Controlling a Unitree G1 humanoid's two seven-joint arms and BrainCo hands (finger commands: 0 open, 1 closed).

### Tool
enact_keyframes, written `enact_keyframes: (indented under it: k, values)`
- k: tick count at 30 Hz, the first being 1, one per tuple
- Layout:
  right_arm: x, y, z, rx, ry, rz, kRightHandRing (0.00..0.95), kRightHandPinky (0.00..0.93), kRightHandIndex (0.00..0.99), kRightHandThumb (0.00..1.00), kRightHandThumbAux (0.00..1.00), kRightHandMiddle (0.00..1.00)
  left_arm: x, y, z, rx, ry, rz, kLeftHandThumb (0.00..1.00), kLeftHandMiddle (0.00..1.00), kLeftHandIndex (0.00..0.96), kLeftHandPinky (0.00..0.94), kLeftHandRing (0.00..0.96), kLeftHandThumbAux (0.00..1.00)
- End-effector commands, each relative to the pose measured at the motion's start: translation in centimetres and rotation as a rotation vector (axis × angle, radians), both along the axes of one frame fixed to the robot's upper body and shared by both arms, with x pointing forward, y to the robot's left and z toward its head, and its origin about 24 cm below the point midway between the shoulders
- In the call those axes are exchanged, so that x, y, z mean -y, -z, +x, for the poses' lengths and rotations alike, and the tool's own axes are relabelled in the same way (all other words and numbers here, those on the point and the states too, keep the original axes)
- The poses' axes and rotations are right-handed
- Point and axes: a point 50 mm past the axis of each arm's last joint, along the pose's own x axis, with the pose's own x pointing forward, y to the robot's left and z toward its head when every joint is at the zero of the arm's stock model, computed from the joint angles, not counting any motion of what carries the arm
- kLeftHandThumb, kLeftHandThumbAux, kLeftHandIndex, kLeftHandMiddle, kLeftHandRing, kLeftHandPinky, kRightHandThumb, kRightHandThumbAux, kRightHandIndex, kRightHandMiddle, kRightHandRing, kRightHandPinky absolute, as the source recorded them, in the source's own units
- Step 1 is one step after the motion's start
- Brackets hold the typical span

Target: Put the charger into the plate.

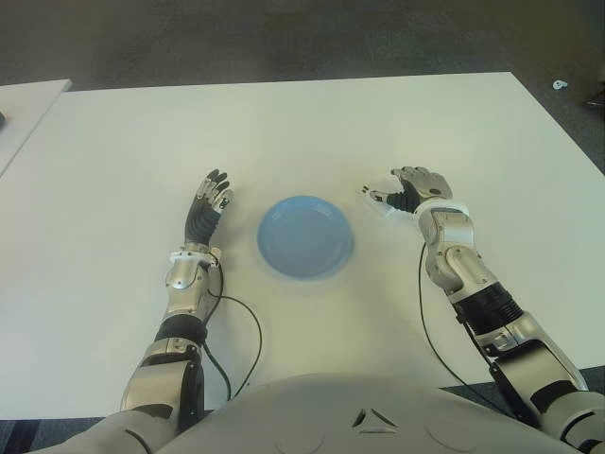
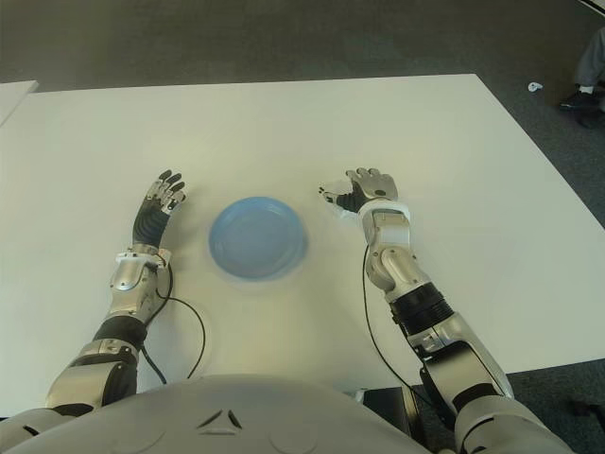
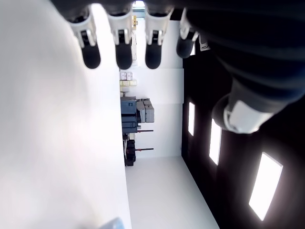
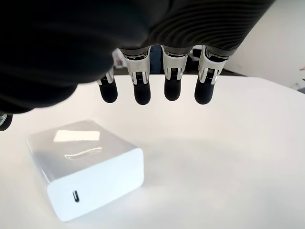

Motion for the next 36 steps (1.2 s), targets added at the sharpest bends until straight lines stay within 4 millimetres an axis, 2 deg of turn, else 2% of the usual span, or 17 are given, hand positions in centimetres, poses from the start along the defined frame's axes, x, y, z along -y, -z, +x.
enact_keyframes:
  k: [1,23,36]
  values:
    - [-0.1,0.4,-0.4,-0.030,0.005,0.026,0.000,0.000,0.000,0.317,0.132,0.000,0.7,4.8,-4.2,-0.265,-0.009,-0.066,0.000,0.114,0.043,0.142,0.117,0.519]
    - [-1.0,1.2,-0.9,-0.067,0.006,0.052,0.000,0.000,0.000,0.334,0.125,0.000,0.8,4.7,-4.2,-0.260,-0.004,-0.073,0.000,0.113,0.046,0.147,0.116,0.523]
    - [-0.9,2.9,-1.0,-0.104,0.041,0.059,0.000,0.000,0.000,0.331,0.123,0.000,0.8,4.7,-4.4,-0.254,0.000,-0.066,0.000,0.111,0.045,0.139,0.114,0.517]
